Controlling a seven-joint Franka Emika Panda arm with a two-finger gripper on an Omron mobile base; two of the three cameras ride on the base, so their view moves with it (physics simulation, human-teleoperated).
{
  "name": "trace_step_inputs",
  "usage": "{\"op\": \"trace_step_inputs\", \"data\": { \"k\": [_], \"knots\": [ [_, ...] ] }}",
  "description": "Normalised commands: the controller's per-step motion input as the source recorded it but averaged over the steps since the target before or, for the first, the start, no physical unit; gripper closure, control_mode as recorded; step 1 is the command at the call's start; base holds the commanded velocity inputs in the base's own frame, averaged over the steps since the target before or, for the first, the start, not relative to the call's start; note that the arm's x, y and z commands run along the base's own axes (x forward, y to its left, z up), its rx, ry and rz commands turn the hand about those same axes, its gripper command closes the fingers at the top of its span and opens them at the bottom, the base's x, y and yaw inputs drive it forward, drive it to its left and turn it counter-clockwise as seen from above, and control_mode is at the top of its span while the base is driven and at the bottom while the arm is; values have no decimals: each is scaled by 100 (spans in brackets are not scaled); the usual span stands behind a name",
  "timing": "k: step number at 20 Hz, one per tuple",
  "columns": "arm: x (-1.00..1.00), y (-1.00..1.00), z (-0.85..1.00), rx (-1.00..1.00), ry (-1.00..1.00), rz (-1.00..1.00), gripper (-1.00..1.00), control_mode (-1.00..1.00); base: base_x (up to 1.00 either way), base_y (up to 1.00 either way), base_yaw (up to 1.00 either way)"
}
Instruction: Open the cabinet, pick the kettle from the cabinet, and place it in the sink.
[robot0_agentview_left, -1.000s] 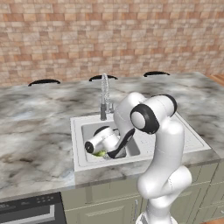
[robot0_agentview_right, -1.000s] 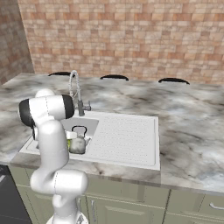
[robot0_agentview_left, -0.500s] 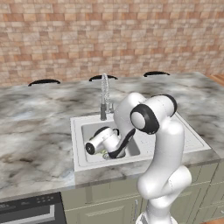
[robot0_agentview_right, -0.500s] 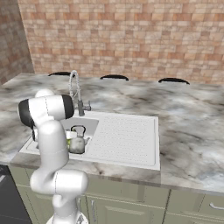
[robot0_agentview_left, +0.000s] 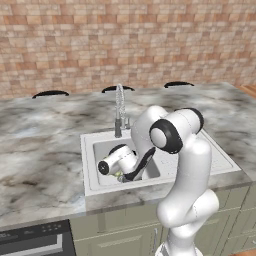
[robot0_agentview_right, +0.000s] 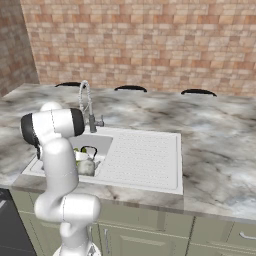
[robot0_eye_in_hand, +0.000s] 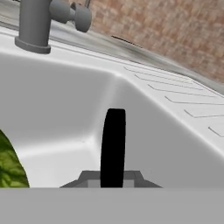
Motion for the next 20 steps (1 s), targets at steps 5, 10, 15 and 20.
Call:
{"op": "trace_step_inputs", "data": {
  "k": [5,10,15,20],
  "knots": [
    [-12,-6,-19,10,0,0,100,-100,0,0,0],
    [-14,-4,-22,10,0,-2,100,-100,0,0,0],
    [-19,-3,-22,9,-6,-3,100,-100,0,0,0],
    [-18,0,-20,7,-10,-11,100,-100,0,0,0]
  ]
}}
